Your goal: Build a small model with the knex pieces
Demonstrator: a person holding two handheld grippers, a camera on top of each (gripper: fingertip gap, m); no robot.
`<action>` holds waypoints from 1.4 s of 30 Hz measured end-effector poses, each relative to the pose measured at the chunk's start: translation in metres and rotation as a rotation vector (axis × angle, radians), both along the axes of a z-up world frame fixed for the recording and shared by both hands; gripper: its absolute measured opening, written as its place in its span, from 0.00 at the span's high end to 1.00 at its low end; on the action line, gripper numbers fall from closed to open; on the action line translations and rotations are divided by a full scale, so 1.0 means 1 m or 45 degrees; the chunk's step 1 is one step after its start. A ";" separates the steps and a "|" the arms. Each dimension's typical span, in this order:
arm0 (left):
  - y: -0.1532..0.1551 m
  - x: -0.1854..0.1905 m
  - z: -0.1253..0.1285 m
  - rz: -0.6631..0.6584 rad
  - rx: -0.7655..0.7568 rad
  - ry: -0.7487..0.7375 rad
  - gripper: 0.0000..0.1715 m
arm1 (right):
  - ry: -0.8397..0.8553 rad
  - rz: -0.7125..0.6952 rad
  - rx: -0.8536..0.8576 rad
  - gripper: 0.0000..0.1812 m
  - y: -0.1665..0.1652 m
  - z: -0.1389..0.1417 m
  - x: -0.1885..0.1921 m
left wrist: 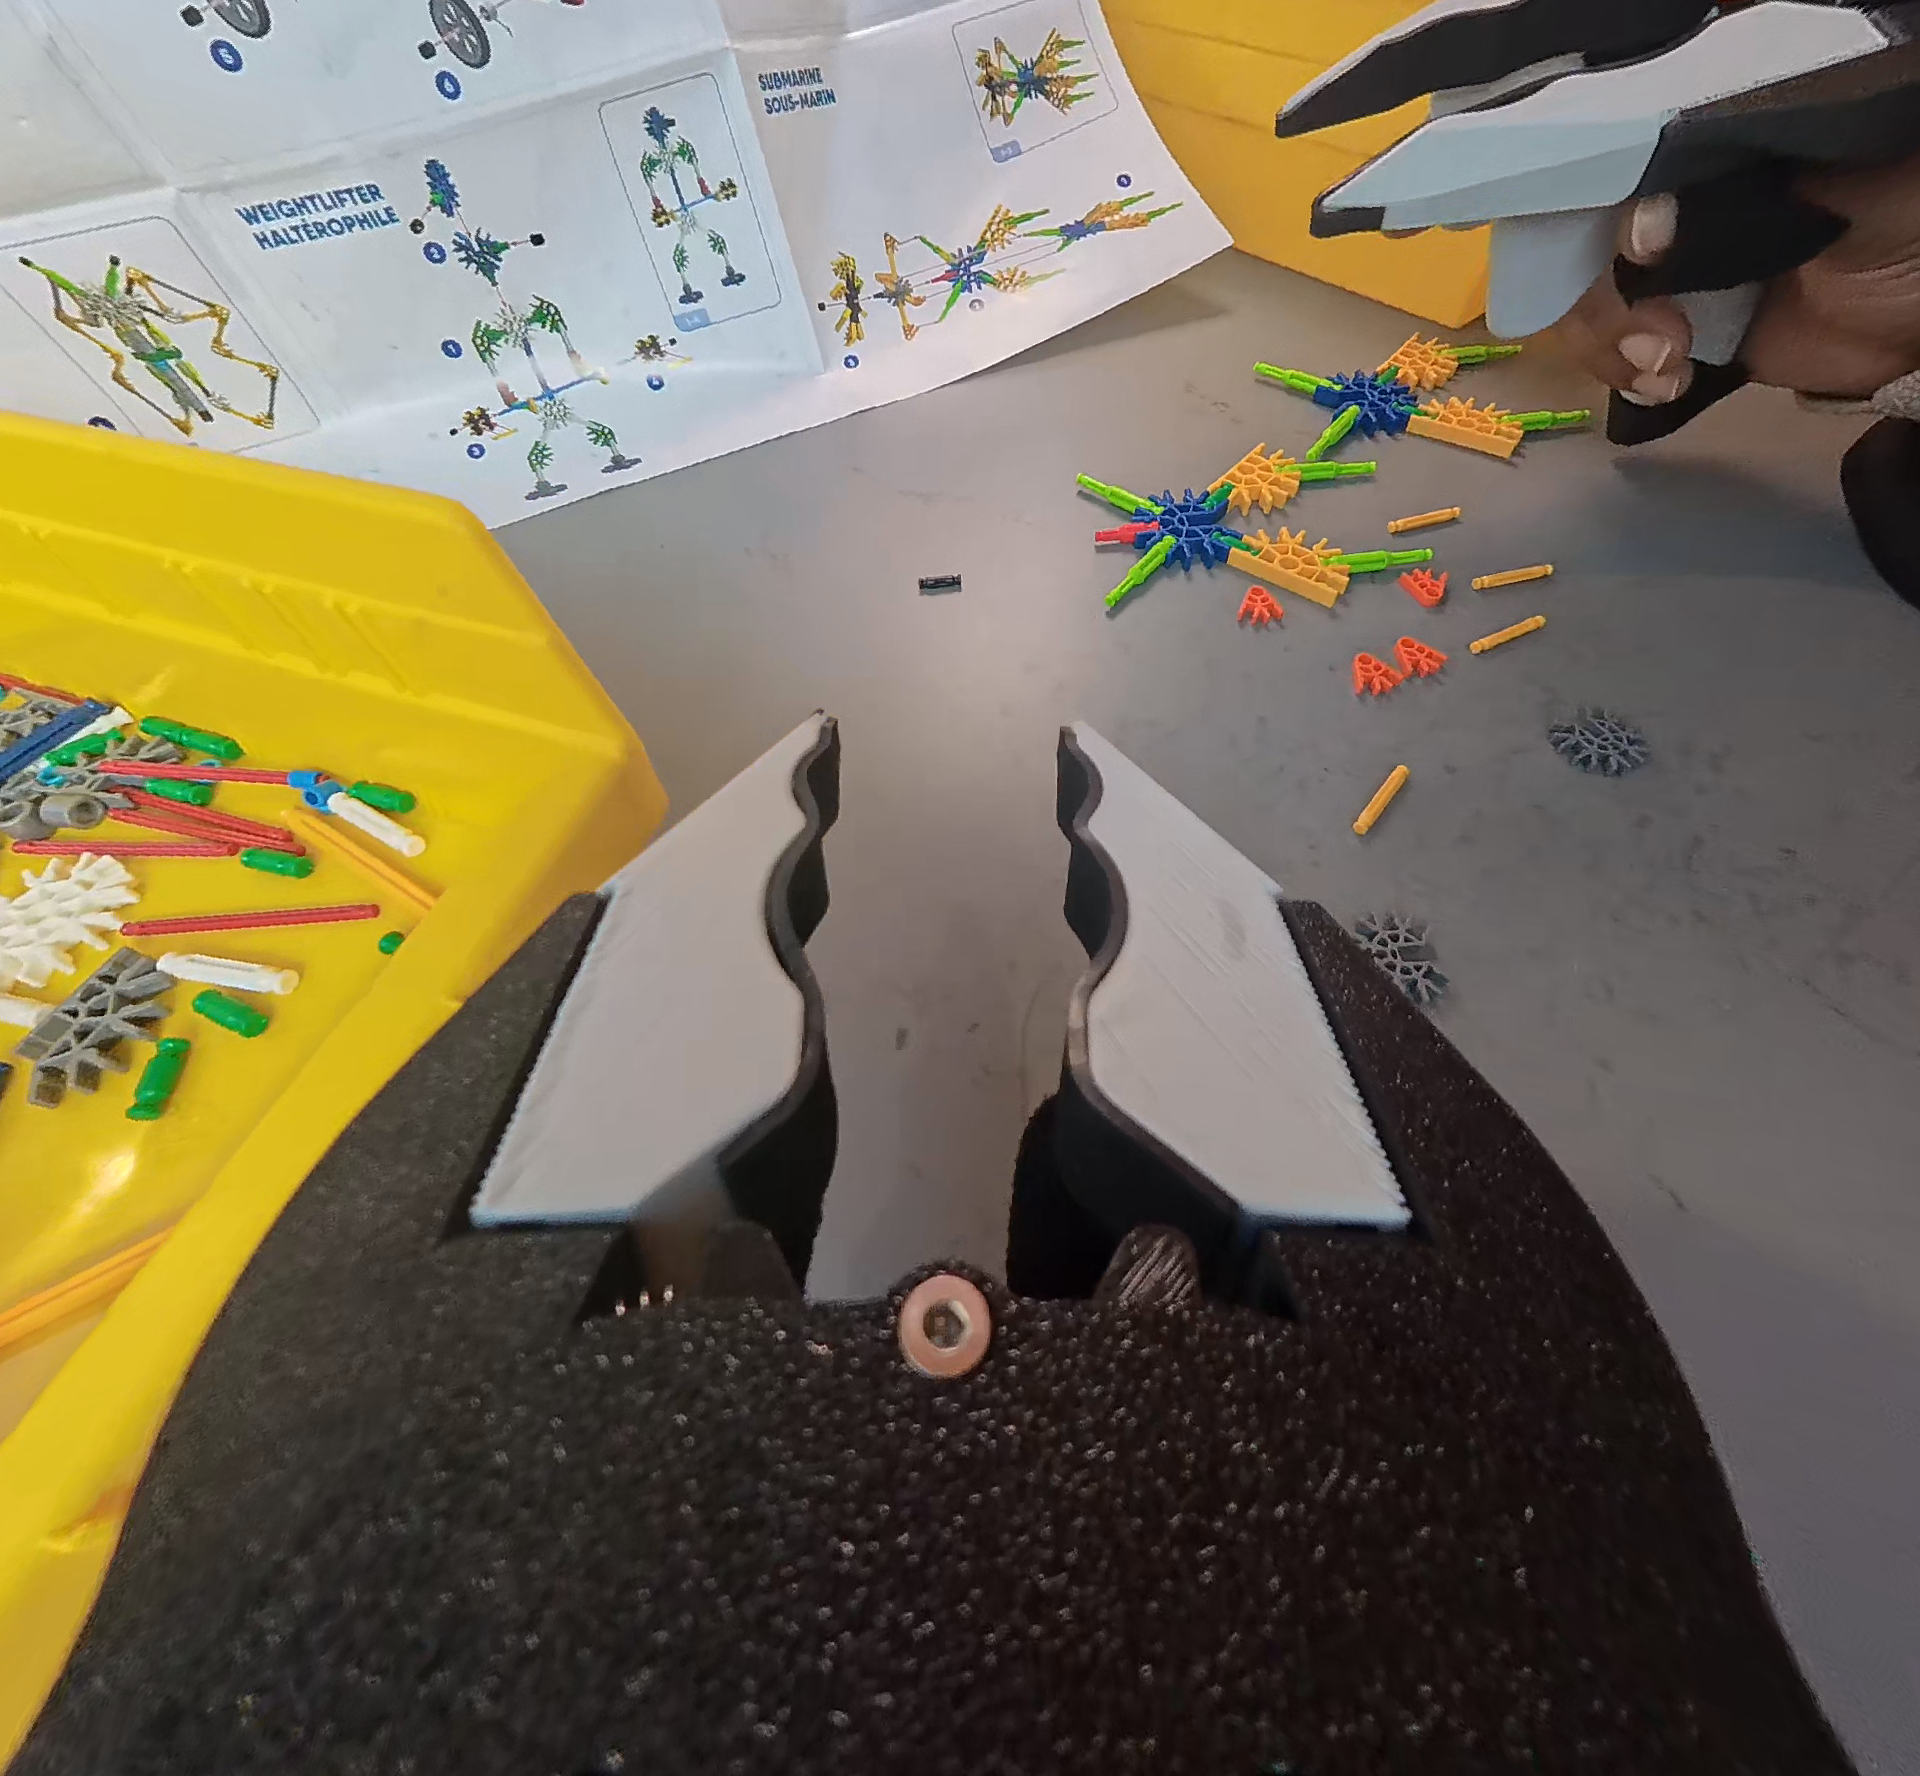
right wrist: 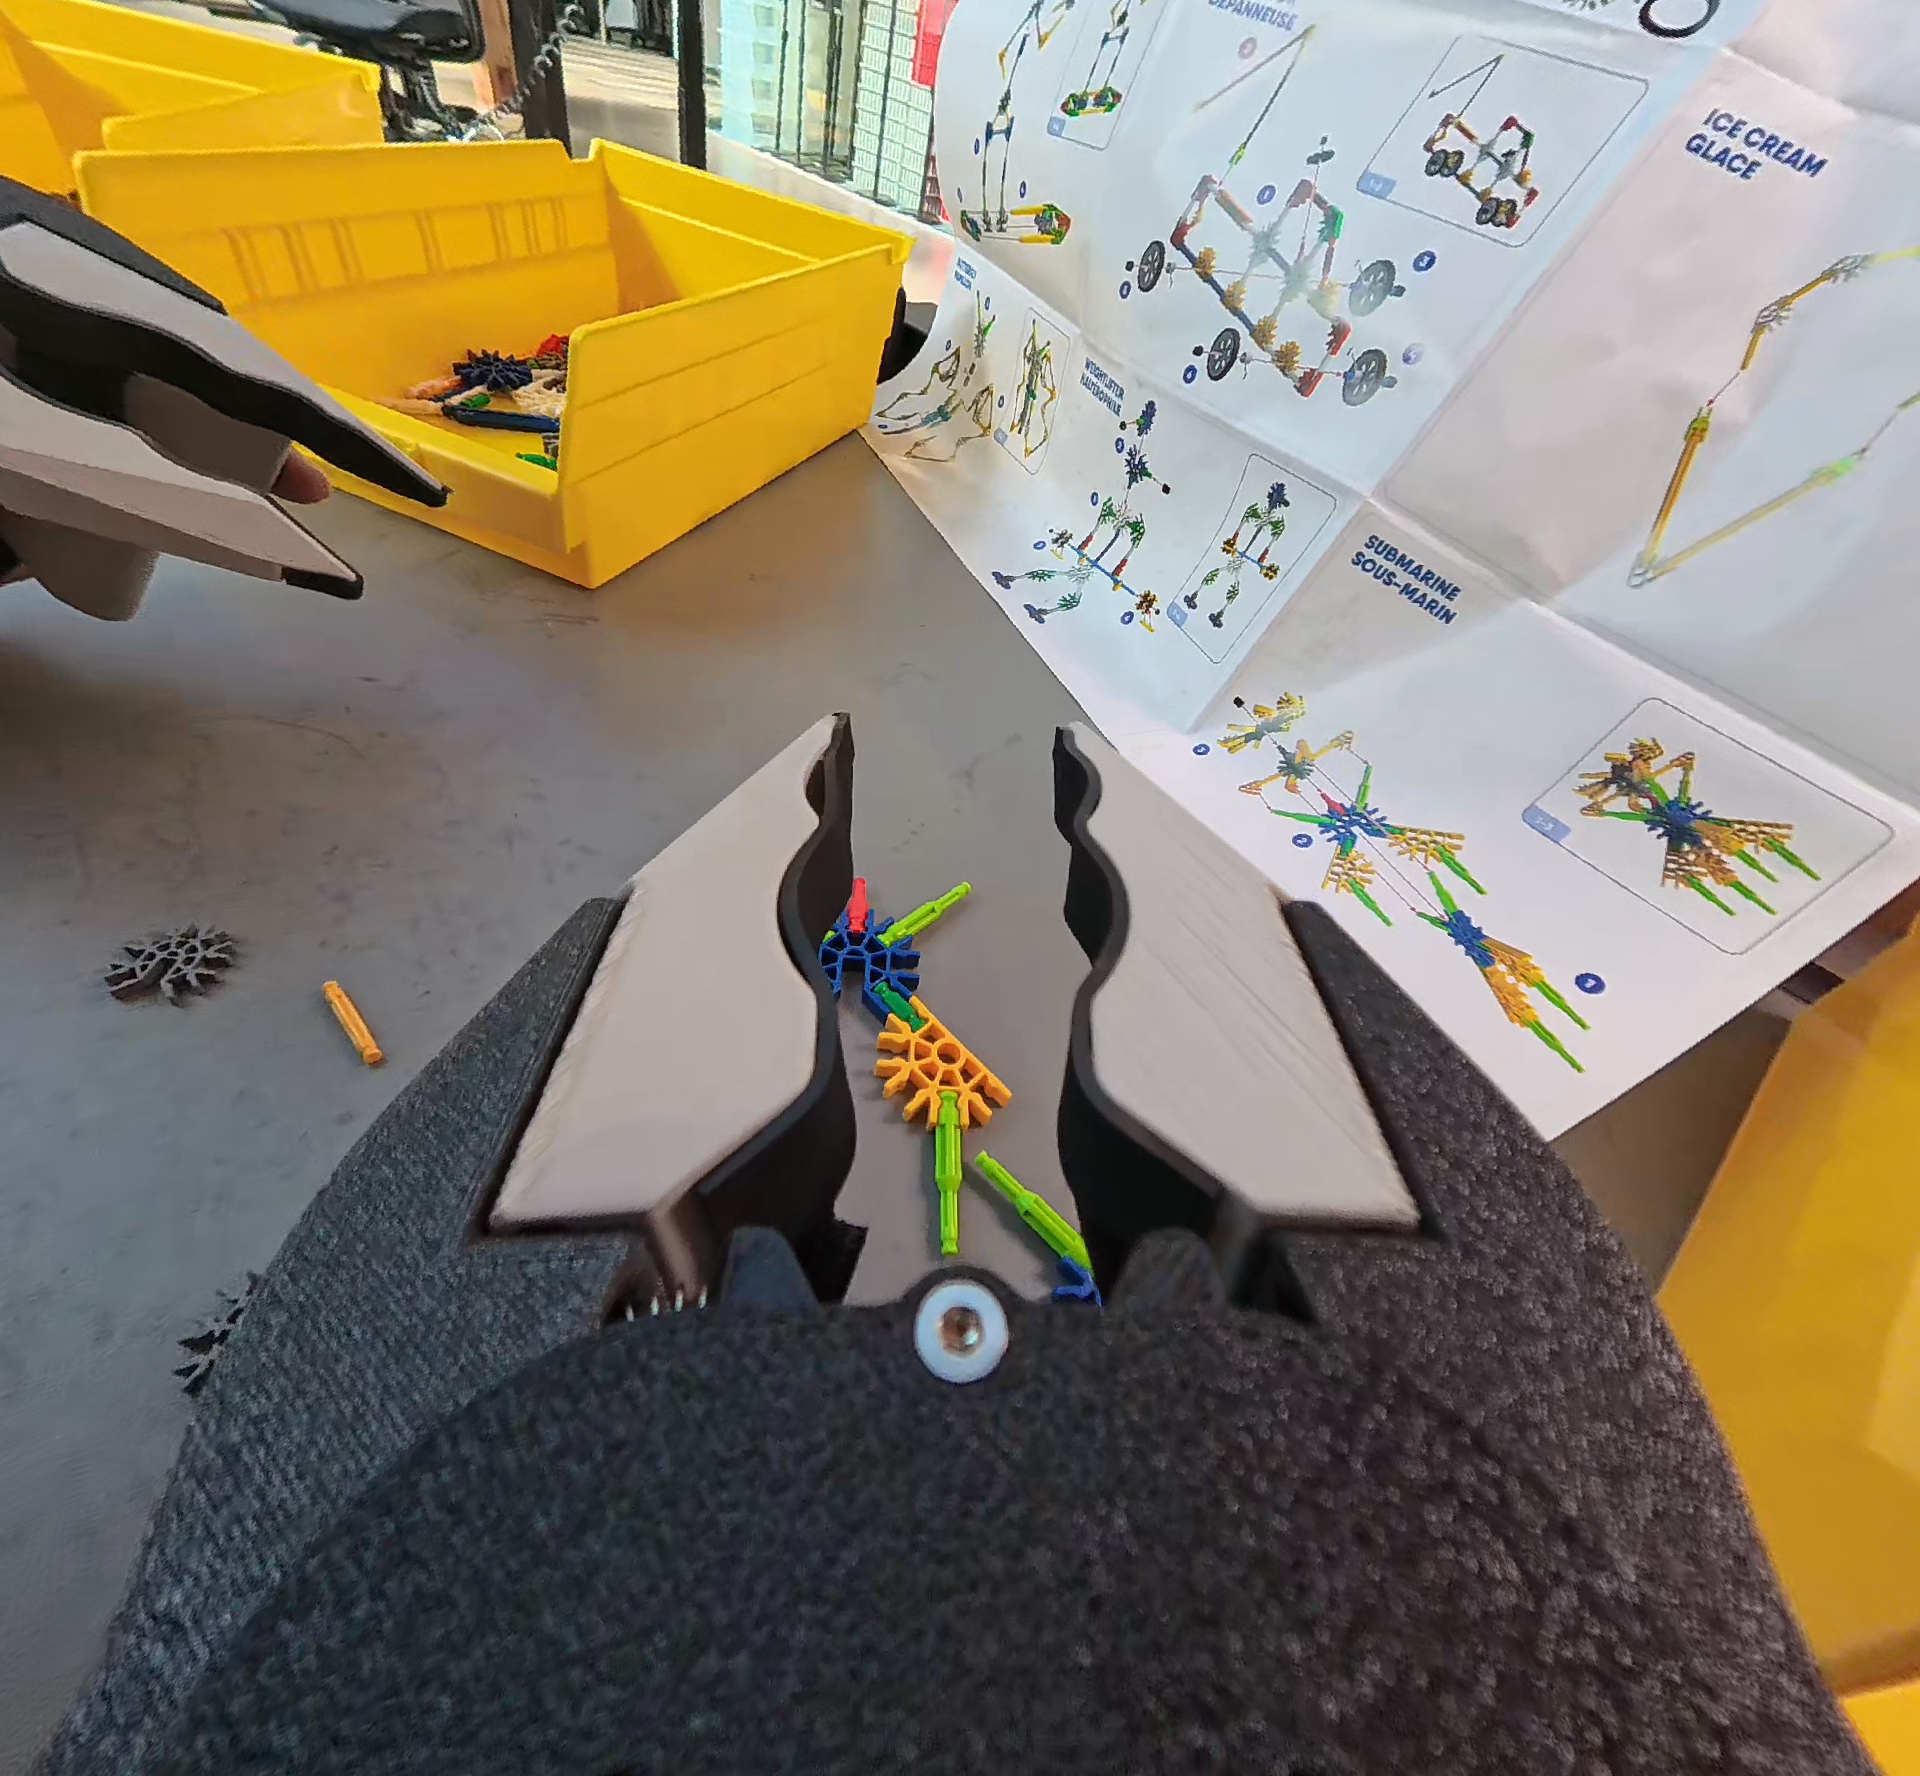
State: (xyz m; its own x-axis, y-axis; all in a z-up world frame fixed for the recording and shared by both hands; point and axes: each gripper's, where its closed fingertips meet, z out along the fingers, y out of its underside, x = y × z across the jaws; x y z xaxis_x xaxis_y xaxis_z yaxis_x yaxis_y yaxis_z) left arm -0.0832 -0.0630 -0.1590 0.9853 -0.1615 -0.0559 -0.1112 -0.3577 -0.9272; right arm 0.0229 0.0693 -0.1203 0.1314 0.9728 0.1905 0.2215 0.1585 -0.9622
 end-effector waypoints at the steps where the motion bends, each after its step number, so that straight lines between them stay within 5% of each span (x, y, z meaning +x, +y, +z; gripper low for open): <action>1: 0.000 0.002 -0.001 -0.017 -0.009 0.006 0.76 | -0.004 0.003 -0.007 0.80 0.000 -0.001 0.000; 11: -0.027 0.085 -0.023 -0.562 -0.228 -0.148 0.69 | 0.009 -0.048 -0.013 0.85 0.005 0.002 0.004; 17: -0.038 0.101 -0.053 -0.656 -0.370 0.054 0.72 | 0.046 -0.069 -0.108 0.86 0.010 0.006 0.008; 21: -0.039 0.099 -0.063 -0.646 -0.409 0.154 0.81 | 0.048 -0.066 -0.139 0.86 0.011 0.006 0.008; 34: -0.036 0.093 -0.064 -0.613 -0.424 0.103 0.87 | 0.016 -0.047 -0.195 0.88 0.009 -0.003 0.006; 42: -0.025 0.070 -0.064 -0.454 -0.419 0.098 0.87 | -0.012 -0.027 -0.224 0.88 0.006 -0.010 0.003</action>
State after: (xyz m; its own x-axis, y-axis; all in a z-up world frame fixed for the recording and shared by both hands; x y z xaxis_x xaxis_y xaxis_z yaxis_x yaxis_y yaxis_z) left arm -0.0131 -0.0885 -0.2230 0.8603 -0.5095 -0.0157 -0.3439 -0.5575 -0.7556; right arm 0.0260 0.0755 -0.1301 0.1510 0.9884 0.0187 0.2318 -0.0170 -0.9726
